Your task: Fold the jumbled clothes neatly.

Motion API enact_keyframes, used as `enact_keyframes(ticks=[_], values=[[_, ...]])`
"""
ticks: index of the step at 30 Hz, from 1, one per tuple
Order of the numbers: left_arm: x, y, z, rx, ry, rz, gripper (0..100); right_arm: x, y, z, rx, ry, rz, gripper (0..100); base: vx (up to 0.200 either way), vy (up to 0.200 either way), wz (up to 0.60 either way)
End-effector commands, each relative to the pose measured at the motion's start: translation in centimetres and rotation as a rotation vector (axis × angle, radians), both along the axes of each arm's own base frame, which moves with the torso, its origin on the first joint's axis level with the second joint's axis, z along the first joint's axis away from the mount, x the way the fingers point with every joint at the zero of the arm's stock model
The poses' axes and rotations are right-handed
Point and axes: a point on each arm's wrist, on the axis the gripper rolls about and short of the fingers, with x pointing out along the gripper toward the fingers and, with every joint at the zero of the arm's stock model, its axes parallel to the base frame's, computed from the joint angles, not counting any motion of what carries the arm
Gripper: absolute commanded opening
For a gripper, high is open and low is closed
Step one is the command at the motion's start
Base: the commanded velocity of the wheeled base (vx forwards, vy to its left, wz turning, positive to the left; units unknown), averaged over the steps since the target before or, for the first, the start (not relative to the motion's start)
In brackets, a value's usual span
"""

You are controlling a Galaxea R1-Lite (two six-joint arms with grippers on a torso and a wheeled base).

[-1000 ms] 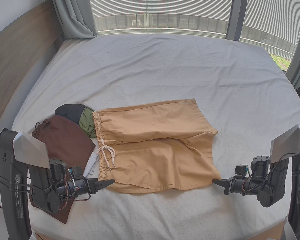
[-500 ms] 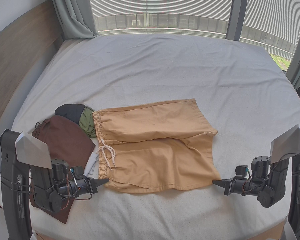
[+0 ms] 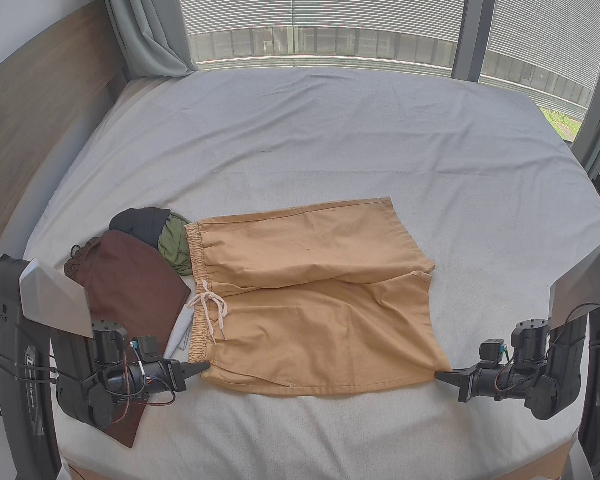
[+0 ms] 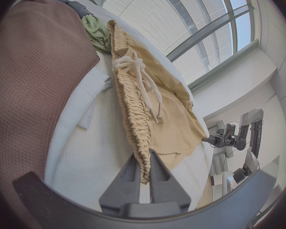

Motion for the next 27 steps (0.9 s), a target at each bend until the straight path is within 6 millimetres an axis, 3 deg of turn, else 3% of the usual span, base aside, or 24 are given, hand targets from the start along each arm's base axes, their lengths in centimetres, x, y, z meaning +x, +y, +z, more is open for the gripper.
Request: enact_keyframes(ticks=[1, 17, 27], values=[[-0.6, 0.3, 0.4, 0.008, 0.000, -0.005, 0, -1.0, -0.3, 0.8, -0.002, 0.007, -0.006, 0, 0.000, 0.000, 0.00], [-2.3, 0.7, 0.2, 0.048, 0.022, -0.024, 0, -3.3, -0.6, 1.0, -0.051, 0.044, 0.029, 0, 0.000, 0.000, 0.00], [-3.8, 1.3, 1.1, 0.024, 0.046, -0.045, 0, -4.3, -0.7, 0.9, -0.088, 0.053, 0.063, 0, 0.000, 0.000, 0.00]])
